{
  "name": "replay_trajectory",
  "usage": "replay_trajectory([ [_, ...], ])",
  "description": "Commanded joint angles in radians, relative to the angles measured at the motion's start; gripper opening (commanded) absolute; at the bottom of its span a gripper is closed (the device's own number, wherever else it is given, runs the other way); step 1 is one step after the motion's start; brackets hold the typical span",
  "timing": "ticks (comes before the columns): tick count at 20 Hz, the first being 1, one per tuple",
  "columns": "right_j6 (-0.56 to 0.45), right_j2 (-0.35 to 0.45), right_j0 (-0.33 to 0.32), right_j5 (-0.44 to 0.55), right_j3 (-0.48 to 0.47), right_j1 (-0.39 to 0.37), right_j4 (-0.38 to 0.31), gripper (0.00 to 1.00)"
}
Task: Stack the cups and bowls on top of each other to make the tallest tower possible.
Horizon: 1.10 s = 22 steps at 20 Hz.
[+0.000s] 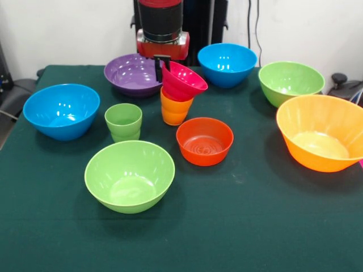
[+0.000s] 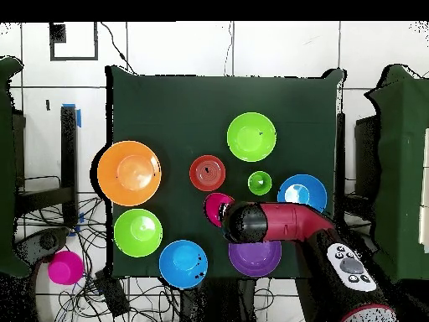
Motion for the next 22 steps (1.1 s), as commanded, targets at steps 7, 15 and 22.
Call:
replay_trajectory([
  [7, -0.079, 0.062, 0.033, 0.065, -0.108, 0.022, -0.054, 0.0],
  [15, -0.131, 0.096, -0.011, 0.006, -0.11, 0.037, -0.089, 1.0],
  [22, -0.073, 0.067, -0.004, 0.002, -0.067, 0.014, -0.087, 1.0],
])
